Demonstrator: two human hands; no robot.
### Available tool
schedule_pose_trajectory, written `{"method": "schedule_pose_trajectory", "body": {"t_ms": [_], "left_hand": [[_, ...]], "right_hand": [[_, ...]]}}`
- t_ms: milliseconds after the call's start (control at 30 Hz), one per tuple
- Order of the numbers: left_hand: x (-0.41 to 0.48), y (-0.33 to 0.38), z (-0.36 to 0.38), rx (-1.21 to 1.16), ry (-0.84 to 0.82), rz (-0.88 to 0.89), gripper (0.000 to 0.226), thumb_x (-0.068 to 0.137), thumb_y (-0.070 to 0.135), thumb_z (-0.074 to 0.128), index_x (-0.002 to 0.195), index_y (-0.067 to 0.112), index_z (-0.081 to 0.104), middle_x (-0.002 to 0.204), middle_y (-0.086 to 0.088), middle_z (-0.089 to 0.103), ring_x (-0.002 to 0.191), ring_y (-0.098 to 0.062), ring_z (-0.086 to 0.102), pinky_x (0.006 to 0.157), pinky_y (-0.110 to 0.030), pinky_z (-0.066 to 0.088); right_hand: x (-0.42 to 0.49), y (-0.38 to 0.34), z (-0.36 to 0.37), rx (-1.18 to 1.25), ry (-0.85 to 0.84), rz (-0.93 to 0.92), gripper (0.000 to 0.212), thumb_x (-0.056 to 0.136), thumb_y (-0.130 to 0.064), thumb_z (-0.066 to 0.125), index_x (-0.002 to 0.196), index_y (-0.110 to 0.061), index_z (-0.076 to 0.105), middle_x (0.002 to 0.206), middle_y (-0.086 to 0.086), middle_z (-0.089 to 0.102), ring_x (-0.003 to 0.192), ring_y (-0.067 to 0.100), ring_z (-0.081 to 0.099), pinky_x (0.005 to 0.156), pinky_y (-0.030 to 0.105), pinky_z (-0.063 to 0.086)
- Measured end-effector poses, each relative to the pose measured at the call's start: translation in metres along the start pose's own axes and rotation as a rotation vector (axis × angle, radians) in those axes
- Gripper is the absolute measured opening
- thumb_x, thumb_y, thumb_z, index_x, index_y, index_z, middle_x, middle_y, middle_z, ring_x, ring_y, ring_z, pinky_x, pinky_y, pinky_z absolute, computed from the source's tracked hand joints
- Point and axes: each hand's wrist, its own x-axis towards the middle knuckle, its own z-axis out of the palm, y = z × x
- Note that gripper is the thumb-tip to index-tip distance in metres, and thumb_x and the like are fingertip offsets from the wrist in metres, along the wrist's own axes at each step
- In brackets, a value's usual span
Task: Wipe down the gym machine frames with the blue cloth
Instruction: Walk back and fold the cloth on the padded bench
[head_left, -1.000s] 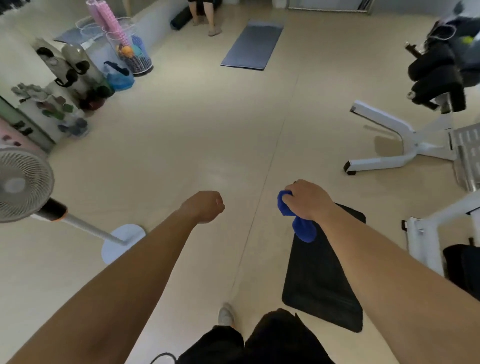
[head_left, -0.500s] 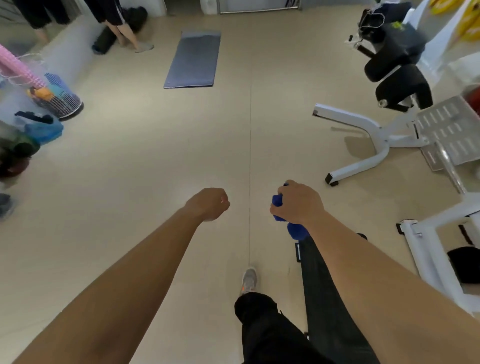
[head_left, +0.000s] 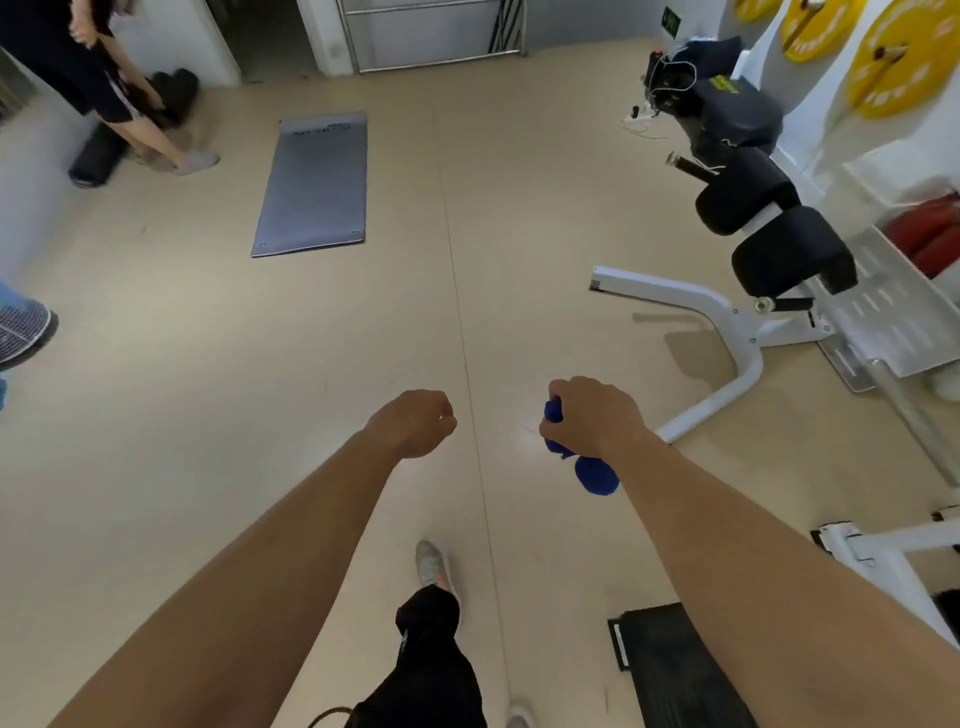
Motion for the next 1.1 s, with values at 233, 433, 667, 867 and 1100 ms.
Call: {"method": "schedule_pose_trajectory", "body": {"t_ms": [233, 433, 667, 867, 1100], "left_hand": [[0.192, -0.026, -0.125, 0.021, -0.036, 0.09, 0.031, 0.099, 0.034, 0.047, 0.122, 0.018, 0.061, 0.124, -0.001, 0.062, 0.113, -0.021, 0.055, 0.096, -0.04, 0.048], [0.34, -0.019, -0.232, 0.058, -0.054, 0.183, 0.031, 0.1, 0.032, 0.047, 0.122, 0.016, 0.061, 0.124, -0.004, 0.062, 0.113, -0.023, 0.055, 0.094, -0.037, 0.047], [0.542, 0.003, -0.308, 0.137, -0.087, 0.235, 0.03, 0.098, 0.034, 0.047, 0.12, 0.02, 0.061, 0.122, 0.001, 0.062, 0.11, -0.02, 0.056, 0.091, -0.036, 0.048], [0.715, 0.048, -0.402, 0.184, -0.079, 0.238, 0.03, 0.096, 0.034, 0.047, 0.118, 0.022, 0.062, 0.119, 0.002, 0.063, 0.107, -0.018, 0.056, 0.091, -0.038, 0.05], [0.897, 0.117, -0.501, 0.179, -0.067, 0.282, 0.028, 0.096, 0.033, 0.047, 0.117, 0.022, 0.062, 0.117, 0.003, 0.063, 0.107, -0.019, 0.057, 0.091, -0.037, 0.05]], "right_hand": [[0.195, -0.005, -0.066, 0.094, -0.007, 0.127, 0.052, 0.085, -0.04, 0.06, 0.133, -0.025, 0.047, 0.118, -0.002, 0.06, 0.094, 0.024, 0.062, 0.08, 0.038, 0.053], [0.343, -0.012, -0.133, 0.178, 0.015, 0.176, 0.025, 0.082, -0.037, 0.059, 0.102, -0.022, 0.055, 0.101, -0.002, 0.057, 0.085, 0.023, 0.061, 0.077, 0.039, 0.055], [0.532, 0.04, -0.181, 0.177, 0.034, 0.232, 0.024, 0.084, -0.037, 0.056, 0.101, -0.021, 0.055, 0.099, -0.002, 0.058, 0.084, 0.022, 0.061, 0.077, 0.038, 0.054], [0.696, 0.113, -0.258, 0.193, 0.037, 0.279, 0.026, 0.086, -0.039, 0.056, 0.104, -0.021, 0.055, 0.105, 0.0, 0.054, 0.088, 0.025, 0.059, 0.08, 0.039, 0.052], [0.852, 0.194, -0.356, 0.255, 0.12, 0.356, 0.026, 0.084, -0.042, 0.057, 0.103, -0.024, 0.057, 0.103, -0.002, 0.055, 0.087, 0.023, 0.059, 0.078, 0.037, 0.053]]}}
